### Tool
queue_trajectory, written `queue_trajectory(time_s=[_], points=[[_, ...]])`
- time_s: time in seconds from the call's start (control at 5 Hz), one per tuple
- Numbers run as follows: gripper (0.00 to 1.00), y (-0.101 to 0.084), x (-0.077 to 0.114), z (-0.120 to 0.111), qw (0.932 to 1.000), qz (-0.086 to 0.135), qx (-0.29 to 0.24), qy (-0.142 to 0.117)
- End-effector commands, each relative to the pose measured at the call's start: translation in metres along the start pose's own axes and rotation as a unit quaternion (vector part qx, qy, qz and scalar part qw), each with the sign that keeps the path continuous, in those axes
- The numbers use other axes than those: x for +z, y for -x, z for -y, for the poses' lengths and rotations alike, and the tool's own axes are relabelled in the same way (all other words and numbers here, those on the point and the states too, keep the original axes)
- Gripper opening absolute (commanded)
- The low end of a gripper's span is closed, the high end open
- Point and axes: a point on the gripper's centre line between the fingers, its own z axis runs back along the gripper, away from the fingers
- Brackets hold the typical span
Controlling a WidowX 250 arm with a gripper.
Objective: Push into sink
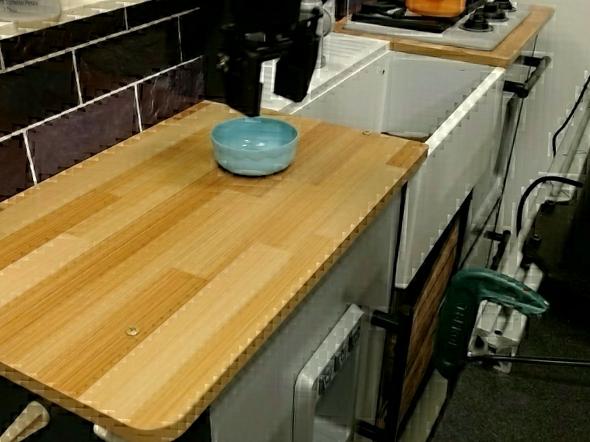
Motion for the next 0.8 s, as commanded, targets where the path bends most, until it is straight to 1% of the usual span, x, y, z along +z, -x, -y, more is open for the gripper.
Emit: queue_trajectory(time_s=[0.0, 0.2, 0.4, 0.6], points=[[1.0, -0.013, 0.004, -0.066, 0.9984, 0.039, -0.016, -0.037], [1.0, -0.015, -0.008, -0.079, 0.9982, 0.038, -0.011, -0.045], [1.0, -0.02, -0.027, -0.071, 0.9977, 0.032, -0.001, -0.06], [1.0, -0.023, -0.044, -0.045, 0.9976, 0.015, -0.023, -0.063]])
